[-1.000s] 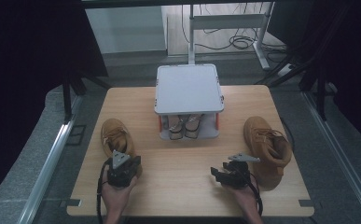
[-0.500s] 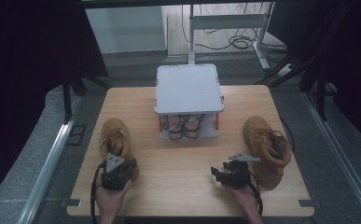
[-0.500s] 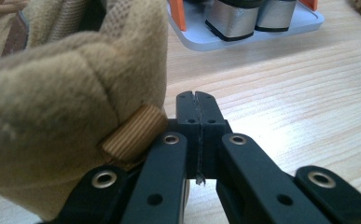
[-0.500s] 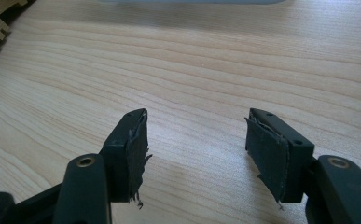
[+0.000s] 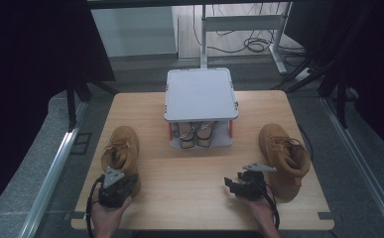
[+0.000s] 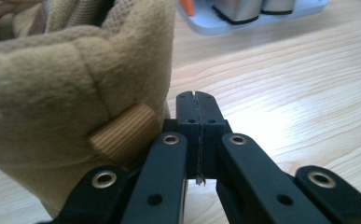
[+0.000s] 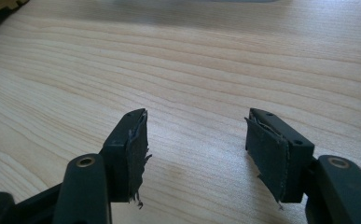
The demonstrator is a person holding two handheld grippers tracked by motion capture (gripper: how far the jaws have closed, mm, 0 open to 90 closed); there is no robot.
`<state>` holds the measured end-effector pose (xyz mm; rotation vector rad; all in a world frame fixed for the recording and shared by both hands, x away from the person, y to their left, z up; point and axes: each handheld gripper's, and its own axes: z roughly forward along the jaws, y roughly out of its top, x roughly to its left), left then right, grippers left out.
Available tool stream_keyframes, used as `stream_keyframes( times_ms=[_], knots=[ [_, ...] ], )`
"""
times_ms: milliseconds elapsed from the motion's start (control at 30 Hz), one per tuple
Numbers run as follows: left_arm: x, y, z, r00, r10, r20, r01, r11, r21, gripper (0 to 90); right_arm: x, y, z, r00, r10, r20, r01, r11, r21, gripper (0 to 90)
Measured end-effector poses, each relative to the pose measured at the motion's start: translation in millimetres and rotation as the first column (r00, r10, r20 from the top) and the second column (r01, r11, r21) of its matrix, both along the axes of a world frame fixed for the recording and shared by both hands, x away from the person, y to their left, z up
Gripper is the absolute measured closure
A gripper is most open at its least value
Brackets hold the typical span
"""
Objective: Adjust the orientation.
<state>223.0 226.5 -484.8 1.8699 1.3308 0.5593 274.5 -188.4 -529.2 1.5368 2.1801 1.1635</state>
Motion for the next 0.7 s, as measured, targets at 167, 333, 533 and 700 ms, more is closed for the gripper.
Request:
stream_keyframes(
  times_ms=[167, 333, 533, 700],
  knots=[
    [-3.8, 10.9, 1.8, 1.0, -0.005, -0.005, 0.005, 1.0, -0.001, 90.0, -0.2, 1.2, -0.5, 1.0, 0.005, -0.001, -0.005, 1.0, -0.004, 38.8],
    [-4.5, 26.1, 7.1, 0.9992, -0.035, -0.021, 0.035, 0.9994, -0.002, 90.0, 0.4, 1.3, -1.4, 1.0, 0.004, -0.002, -0.004, 1.0, -0.006, 38.7],
    [-8.0, 46.5, 10.8, 0.9993, -0.028, -0.027, 0.028, 0.9995, 0.013, 90.0, 0.5, 1.2, -1.1, 1.0, 0.002, -0.002, -0.002, 1.0, -0.003, 38.8],
    [-10.5, 63.5, 12.1, 0.9988, -0.034, -0.036, 0.035, 0.9989, 0.032, 90.0, 0.5, 2.0, -1.6, 1.0, 0.005, -0.005, -0.005, 1.0, -0.007, 38.8]
  ],
)
